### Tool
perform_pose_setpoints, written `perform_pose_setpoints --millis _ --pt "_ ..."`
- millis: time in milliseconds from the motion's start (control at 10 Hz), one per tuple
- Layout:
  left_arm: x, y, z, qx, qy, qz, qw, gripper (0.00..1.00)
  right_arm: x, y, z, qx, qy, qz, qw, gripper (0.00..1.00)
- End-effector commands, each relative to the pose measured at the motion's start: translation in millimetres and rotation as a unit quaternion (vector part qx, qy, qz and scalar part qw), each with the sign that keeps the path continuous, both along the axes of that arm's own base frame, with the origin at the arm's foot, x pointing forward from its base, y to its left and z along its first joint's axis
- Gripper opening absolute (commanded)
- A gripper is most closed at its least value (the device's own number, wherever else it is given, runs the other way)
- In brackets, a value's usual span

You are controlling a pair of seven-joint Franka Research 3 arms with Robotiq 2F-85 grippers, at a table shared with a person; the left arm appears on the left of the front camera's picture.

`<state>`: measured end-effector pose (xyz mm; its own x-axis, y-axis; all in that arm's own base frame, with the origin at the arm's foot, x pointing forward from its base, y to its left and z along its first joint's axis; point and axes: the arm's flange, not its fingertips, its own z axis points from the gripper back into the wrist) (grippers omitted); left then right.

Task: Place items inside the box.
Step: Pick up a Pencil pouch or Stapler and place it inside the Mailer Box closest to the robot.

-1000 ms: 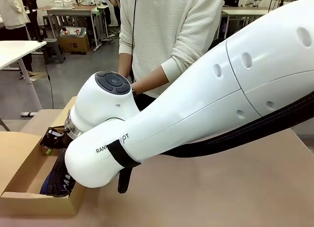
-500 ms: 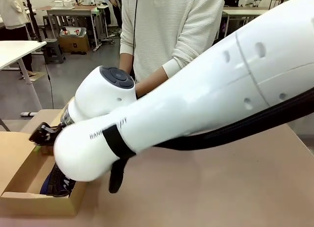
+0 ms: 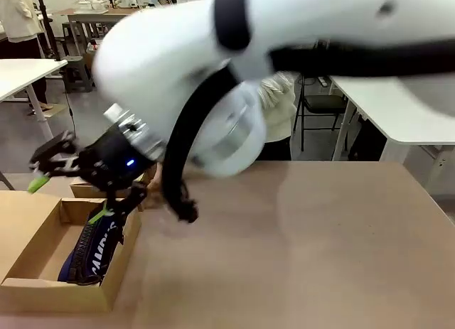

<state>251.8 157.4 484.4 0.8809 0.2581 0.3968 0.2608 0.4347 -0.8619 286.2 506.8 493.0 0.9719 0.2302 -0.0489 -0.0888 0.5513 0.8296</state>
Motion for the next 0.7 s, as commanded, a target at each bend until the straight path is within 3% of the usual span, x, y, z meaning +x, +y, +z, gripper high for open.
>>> perform_pose_setpoints --millis 0,100,200,400,500,600 --pt "0 -1 1 -0.005 -0.005 0.003 1.000 1.00 -15 -149 -12 -0.006 0.037 -0.023 0.999 1.00" --pt "0 -1 1 -0.005 -0.005 0.003 1.000 1.00 -22 -163 -13 -0.019 0.028 -0.087 0.996 1.00" --pt "0 -1 1 -0.005 -0.005 0.003 1.000 1.00 13 -48 4 0.024 0.024 -0.007 0.999 1.00" --pt "0 -1 1 -0.005 -0.005 0.003 1.000 1.00 13 -48 4 0.024 0.024 -0.007 0.999 1.00" --pt "0 -1 1 -0.005 -0.005 0.003 1.000 1.00 6 -98 7 0.030 0.033 -0.029 0.999 1.00" --pt "0 -1 1 -0.005 -0.005 0.003 1.000 1.00 17 -126 14 0.082 0.054 -0.048 0.994 1.00"
